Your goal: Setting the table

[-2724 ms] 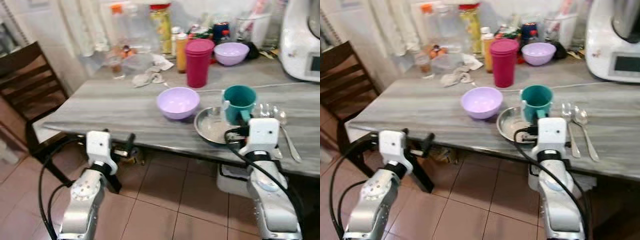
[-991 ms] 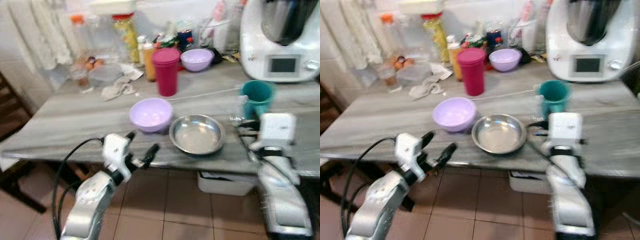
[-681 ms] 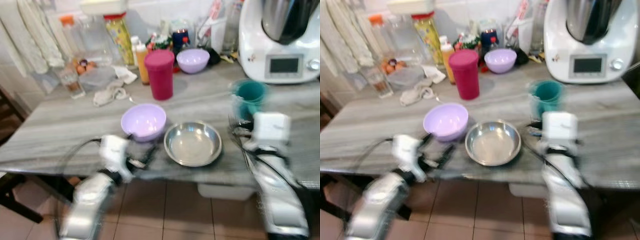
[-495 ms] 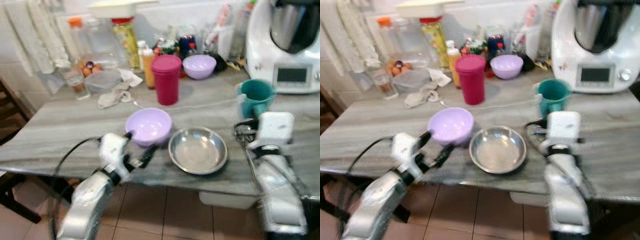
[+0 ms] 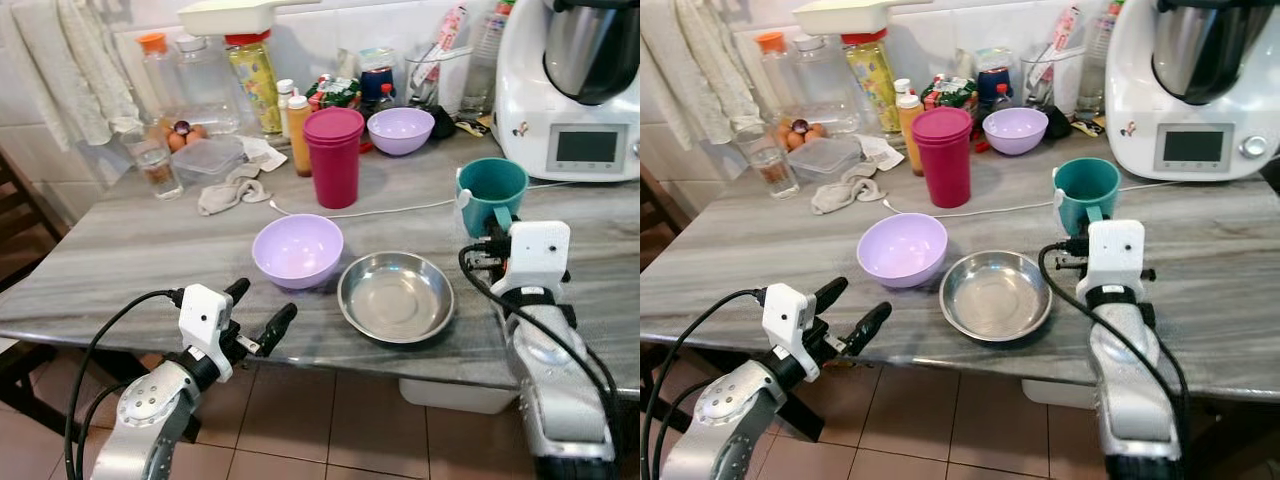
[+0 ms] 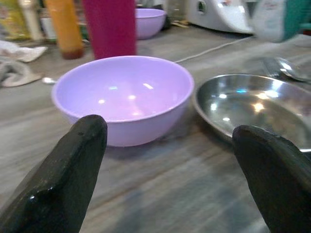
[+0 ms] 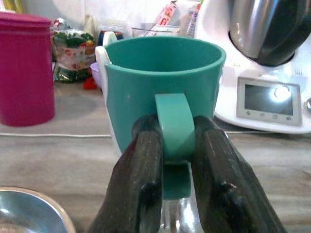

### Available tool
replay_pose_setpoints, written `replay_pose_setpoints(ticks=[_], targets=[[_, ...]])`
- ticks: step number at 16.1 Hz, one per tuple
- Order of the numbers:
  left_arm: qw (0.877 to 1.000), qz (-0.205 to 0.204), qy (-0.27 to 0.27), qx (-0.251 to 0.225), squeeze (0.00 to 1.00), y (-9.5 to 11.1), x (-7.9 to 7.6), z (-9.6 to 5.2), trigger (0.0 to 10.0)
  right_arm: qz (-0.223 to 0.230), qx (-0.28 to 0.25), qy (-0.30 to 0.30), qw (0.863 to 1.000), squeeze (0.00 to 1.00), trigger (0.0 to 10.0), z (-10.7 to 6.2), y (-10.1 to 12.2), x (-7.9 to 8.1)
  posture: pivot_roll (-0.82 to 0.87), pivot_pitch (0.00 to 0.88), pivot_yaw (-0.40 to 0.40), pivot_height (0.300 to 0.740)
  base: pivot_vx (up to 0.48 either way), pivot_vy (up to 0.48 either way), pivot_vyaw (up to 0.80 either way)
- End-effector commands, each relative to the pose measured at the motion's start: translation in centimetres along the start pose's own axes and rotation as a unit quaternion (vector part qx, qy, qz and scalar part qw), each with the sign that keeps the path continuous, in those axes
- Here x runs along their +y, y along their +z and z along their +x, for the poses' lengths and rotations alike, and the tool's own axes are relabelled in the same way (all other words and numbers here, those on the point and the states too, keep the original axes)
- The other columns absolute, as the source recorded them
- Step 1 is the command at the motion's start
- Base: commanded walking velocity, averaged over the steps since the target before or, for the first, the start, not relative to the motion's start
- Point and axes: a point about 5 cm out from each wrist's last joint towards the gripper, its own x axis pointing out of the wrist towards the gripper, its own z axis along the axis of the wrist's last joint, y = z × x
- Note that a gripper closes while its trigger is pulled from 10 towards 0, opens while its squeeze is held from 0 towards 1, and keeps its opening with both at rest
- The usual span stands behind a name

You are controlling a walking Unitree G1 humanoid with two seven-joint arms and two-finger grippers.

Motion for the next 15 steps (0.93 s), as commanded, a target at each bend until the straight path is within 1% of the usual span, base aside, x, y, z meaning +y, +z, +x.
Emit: replay_pose_setpoints(ticks=[1,2,4,6,8,9,11,14,15], targets=[[1.0,0.003,-0.014,0.005,0.0,0.2,0.1,-0.2,10.0,0.005,-0.006,0.023,1.0,0.0,10.0,0.4,0.1,0.4,-0.2,0.016,0.12,0.74,0.0,0.0,0.0],[1.0,0.001,-0.02,0.011,0.0,0.1,0.0,-0.2,10.0,0.005,-0.003,0.032,0.999,0.0,10.0,0.5,-0.2,0.4,-0.2,0.016,0.124,0.74,0.0,0.0,0.0],[1.0,0.001,-0.025,0.012,0.0,0.1,0.0,-0.2,10.0,0.002,-0.005,0.05,0.999,0.0,10.0,1.4,-0.2,0.5,-0.2,0.021,0.128,0.74,0.0,0.0,0.0],[1.0,0.001,-0.029,0.012,0.0,0.1,-0.1,-0.2,10.0,0.006,-0.01,0.074,0.997,0.0,10.0,2.2,0.0,1.2,-0.2,0.022,0.128,0.74,0.0,0.0,0.0],[0.999,0.001,-0.03,0.012,0.0,0.0,-0.1,-0.2,10.0,0.003,-0.016,0.085,0.996,0.0,10.0,2.6,0.1,1.5,-0.19,0.023,0.127,0.74,0.0,0.0,0.0],[1.0,0.001,-0.028,0.013,0.0,-0.1,-0.1,-0.2,10.0,0.01,-0.016,0.101,0.995,0.0,10.0,3.1,0.1,1.9,-0.19,0.024,0.126,0.74,0.0,0.0,0.0],[1.0,0.0,-0.027,0.014,0.0,-0.3,-0.2,-0.3,10.0,0.013,-0.01,0.109,0.994,0.0,10.0,3.7,-0.3,2.3,-0.18,0.028,0.124,0.74,0.0,0.0,0.0],[0.999,-0.006,-0.035,0.009,0.0,-0.3,-0.4,-0.3,10.0,0.014,-0.003,0.12,0.993,0.0,10.0,4.1,-0.9,2.7,-0.17,0.032,0.122,0.74,0.0,0.0,0.0],[0.999,-0.012,-0.046,0.005,0.0,-0.3,-0.6,-0.3,10.0,0.022,0.006,0.125,0.992,0.0,10.0,4.1,-1.4,2.8,-0.17,0.032,0.121,0.74,0.0,0.0,0.0]])
